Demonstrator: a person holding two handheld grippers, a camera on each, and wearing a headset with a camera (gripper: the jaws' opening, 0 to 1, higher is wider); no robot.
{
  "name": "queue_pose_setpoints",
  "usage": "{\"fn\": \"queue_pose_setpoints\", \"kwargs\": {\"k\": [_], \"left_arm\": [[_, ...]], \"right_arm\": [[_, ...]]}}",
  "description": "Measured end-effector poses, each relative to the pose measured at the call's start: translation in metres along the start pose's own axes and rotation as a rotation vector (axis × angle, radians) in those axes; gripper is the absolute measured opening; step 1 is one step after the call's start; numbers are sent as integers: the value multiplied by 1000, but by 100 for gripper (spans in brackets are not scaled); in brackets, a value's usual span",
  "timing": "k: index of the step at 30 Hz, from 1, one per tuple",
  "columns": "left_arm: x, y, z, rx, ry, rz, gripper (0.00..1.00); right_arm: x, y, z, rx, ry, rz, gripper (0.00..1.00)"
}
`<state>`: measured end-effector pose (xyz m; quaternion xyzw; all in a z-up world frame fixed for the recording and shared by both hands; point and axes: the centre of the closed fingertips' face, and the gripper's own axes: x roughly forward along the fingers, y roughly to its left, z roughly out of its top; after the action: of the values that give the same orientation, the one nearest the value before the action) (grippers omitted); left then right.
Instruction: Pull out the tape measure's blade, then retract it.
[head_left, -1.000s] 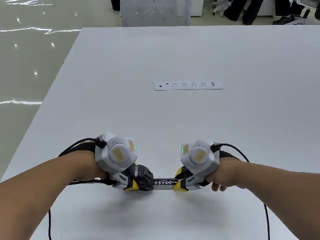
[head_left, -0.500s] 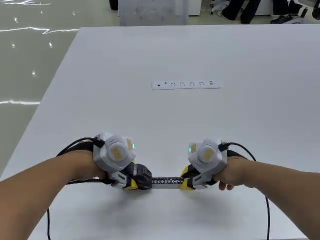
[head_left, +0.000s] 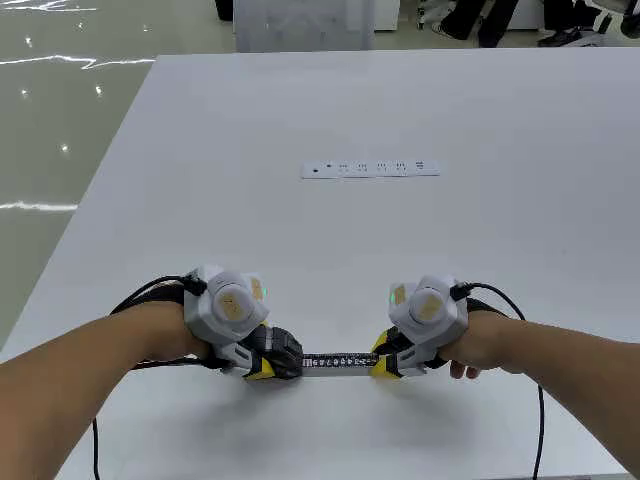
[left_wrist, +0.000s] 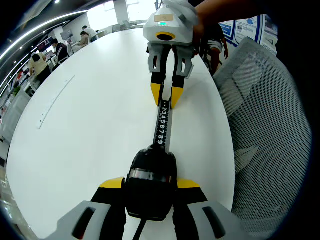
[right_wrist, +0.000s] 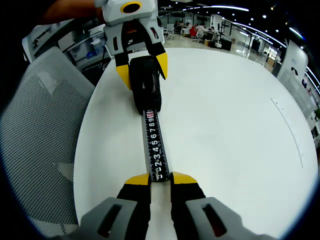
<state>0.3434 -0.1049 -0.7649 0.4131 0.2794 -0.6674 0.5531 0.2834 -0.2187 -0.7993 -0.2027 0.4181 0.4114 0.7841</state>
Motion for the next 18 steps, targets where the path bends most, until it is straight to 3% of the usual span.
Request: {"fn": "queue_pose_setpoints", "kwargs": {"k": [18], "left_arm": [[0,0,0,-14,-4,7,33]], "right_arm": [[-9,-3,-11,4,13,-2,12]]}}
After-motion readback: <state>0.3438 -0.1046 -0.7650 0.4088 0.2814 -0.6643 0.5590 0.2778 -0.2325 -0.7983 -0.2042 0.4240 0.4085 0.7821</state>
